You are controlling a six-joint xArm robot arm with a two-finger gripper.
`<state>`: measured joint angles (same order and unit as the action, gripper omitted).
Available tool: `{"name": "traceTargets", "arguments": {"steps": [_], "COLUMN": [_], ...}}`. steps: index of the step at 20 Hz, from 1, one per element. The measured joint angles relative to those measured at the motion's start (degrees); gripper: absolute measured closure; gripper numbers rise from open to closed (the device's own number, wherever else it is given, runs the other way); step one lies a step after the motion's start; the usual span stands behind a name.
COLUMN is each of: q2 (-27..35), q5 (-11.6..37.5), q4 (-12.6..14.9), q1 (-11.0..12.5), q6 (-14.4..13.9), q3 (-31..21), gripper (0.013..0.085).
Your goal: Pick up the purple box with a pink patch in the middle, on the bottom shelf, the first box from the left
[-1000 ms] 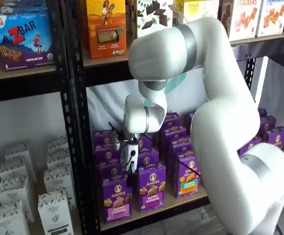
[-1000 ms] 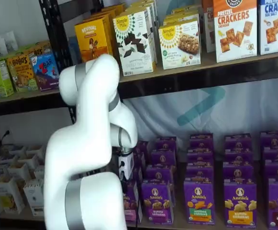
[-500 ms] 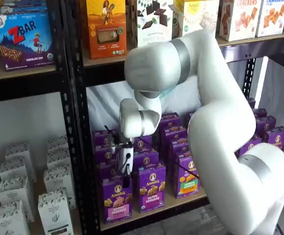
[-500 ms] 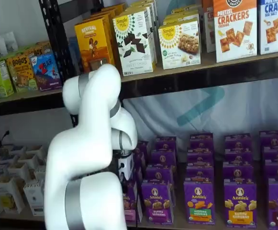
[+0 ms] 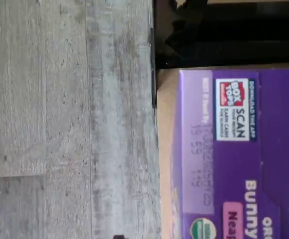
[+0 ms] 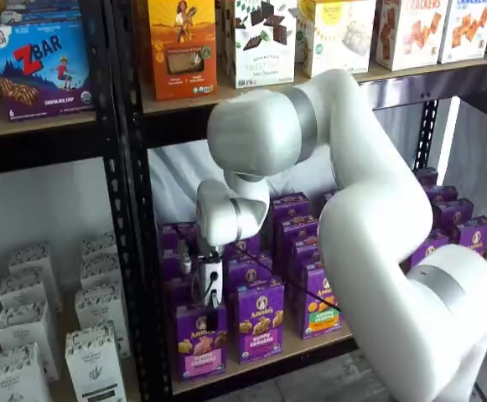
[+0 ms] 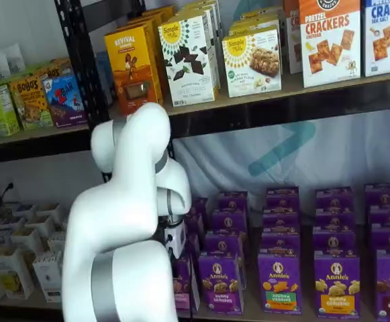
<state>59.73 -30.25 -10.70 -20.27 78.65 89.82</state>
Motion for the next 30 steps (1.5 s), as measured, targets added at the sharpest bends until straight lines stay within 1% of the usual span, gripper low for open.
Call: {"name": "traceTargets", "arguments": {"steps": [5,8,11,12,13,14,15,17,19,20,21,22,25,30], "q2": [2.07,2.94,3.38,3.48,3.53,3.58,3.60,3.61,3.68,3.70,3.71,3.70,3.54,3.34], "q5": [-1.15,-2.03,-1.58,-1.34,-0.91,-0.08,0.36,1.51,1.84,1.90,1.94,2.11,2.80,2.79], "q4": [1.42,1.07,0.97,0.78,0.57,0.34,0.29,0.46,0.54,0.51,0.44,0.41,0.73,0.43], "q1": [-0.28,-0.43,-0.57,-0.60,-0.63,-0.69,-0.71,-0.77,-0.78,-0.79,-0.79,-0.79,-0.80,-0.79], "q6": [-1.56,-1.43,-1.46,-1.31,-1.13,-0.96,-0.92,-1.08,-1.14,-1.11,-1.05,-1.02,-1.27,-1.00], "q3": [2.22,3.30,3.54,3.55,3.44,3.19,3.05,2.67,2.56,2.53,2.49,2.36,1.90,1.56], "gripper": [0.0130,0.0130,0.0130,0.0170,0.0170,0.0210,0.0210,0.0290,0.0290,0.0330,0.0330,0.0370,0.0370,0.0370]}}
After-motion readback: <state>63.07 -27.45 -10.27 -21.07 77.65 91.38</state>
